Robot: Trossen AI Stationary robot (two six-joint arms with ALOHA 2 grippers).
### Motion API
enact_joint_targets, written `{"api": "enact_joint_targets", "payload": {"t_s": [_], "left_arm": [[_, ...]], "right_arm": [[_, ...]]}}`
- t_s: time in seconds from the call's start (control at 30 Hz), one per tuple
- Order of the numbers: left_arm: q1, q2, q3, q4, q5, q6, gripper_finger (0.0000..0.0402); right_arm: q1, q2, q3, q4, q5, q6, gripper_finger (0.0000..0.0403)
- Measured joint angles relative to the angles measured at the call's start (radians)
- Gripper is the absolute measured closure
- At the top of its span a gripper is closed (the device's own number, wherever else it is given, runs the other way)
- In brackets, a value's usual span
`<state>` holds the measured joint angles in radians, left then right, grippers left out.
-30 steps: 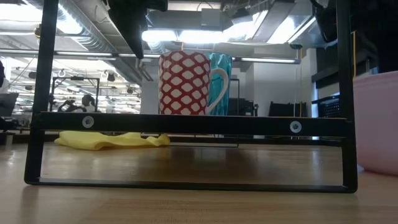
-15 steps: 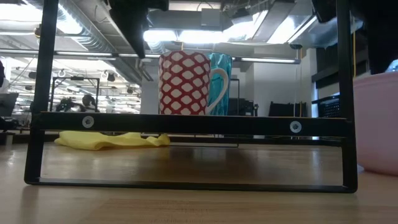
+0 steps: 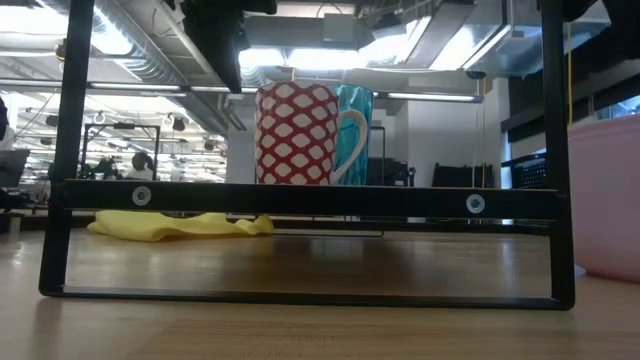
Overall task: Stack small to large cups/mugs on shelf
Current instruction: Put the pink mug on the shelf
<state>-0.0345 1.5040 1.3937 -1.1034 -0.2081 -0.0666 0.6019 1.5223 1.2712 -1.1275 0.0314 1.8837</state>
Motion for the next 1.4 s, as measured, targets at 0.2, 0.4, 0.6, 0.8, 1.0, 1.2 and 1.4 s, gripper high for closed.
{"api": "enact_joint_targets", "payload": {"t_s": [0.2, 0.4, 0.6, 0.8, 1.0, 1.2, 1.4], "left_arm": [[0.0, 0.0, 0.0, -0.002, 0.001, 0.044, 0.0347], [0.0, 0.0, 0.0, 0.001, 0.001, 0.084, 0.0347], [0.01, 0.0, 0.0, 0.007, 0.001, 0.12, 0.0347], [0.01, 0.0, 0.0, 0.008, 0.001, 0.143, 0.0347], [0.01, 0.0, 0.0, 0.009, 0.001, 0.157, 0.0347], [0.01, 0.0, 0.0, 0.008, 0.001, 0.158, 0.0347], [0.01, 0.0, 0.0, 0.008, 0.001, 0.158, 0.0347]], "right_arm": [[0.066, 0.009, -0.002, -0.006, -0.029, 0.15, 0.0244], [0.109, 0.028, -0.002, 0.009, -0.026, 0.26, 0.0244], [0.101, 0.077, -0.002, 0.031, -0.024, 0.275, 0.0244], [0.101, 0.122, -0.003, 0.005, -0.018, 0.298, 0.0244], [0.077, 0.159, -0.003, 0.008, 0.022, 0.303, 0.0244], [0.061, 0.161, -0.003, 0.005, 0.028, 0.288, 0.0244], [0.061, 0.16, -0.003, -0.03, 0.022, 0.281, 0.0259]]}}
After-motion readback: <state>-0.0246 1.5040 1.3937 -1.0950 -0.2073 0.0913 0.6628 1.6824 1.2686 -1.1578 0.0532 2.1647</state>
